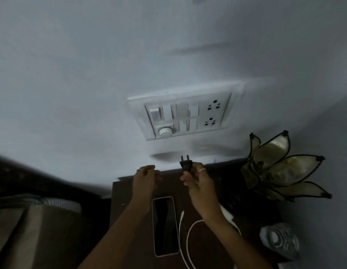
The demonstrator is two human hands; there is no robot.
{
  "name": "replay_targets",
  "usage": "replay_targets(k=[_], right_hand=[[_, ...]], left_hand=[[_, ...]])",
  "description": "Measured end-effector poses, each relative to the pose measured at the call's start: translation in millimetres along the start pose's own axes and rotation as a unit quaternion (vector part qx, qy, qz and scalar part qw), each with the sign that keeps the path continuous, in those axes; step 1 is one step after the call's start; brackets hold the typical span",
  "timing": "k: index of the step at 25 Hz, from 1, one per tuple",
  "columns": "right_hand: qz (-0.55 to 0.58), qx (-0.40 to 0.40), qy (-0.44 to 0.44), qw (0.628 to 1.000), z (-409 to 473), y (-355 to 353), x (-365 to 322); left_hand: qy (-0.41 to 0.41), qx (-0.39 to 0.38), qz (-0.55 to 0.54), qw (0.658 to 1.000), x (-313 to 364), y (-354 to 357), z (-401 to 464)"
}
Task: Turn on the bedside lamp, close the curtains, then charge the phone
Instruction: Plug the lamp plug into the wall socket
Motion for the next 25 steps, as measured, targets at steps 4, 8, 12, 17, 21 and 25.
replay_targets(k=[4, 8, 12, 17, 21, 25], right_hand=[[0.091, 0.048, -0.02, 0.994, 7, -30, -47], [0.095, 0.09, 0.034, 0.991, 21, -53, -60], [0.08, 0.085, 0.068, 0.991, 33, -62, -60], [0.086, 0.075, 0.073, 0.991, 39, -60, -62], [0.103, 0.081, 0.088, 0.988, 39, -58, -66], [0.123, 0.072, 0.112, 0.983, 41, -60, -71]], left_hand=[[0.011, -0.001, 0.01, 1.0, 24, -8, -14], [0.008, 0.001, 0.005, 1.0, 37, -12, -21], [0.017, -0.002, 0.024, 1.0, 48, -11, -21], [0.011, -0.001, 0.029, 1.0, 47, -9, -18], [0.006, -0.002, 0.022, 1.0, 40, -11, -20], [0.012, 0.005, 0.029, 1.0, 40, -12, -20]])
Point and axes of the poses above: each hand's wrist, its own z-axis towards the middle knuckle, its own y-axis out of the palm, x = y × z, the point moved 3 cm from there along z, towards the middle knuckle, and after that the axes turned 1 degree about -y, right-handed, at the moved point
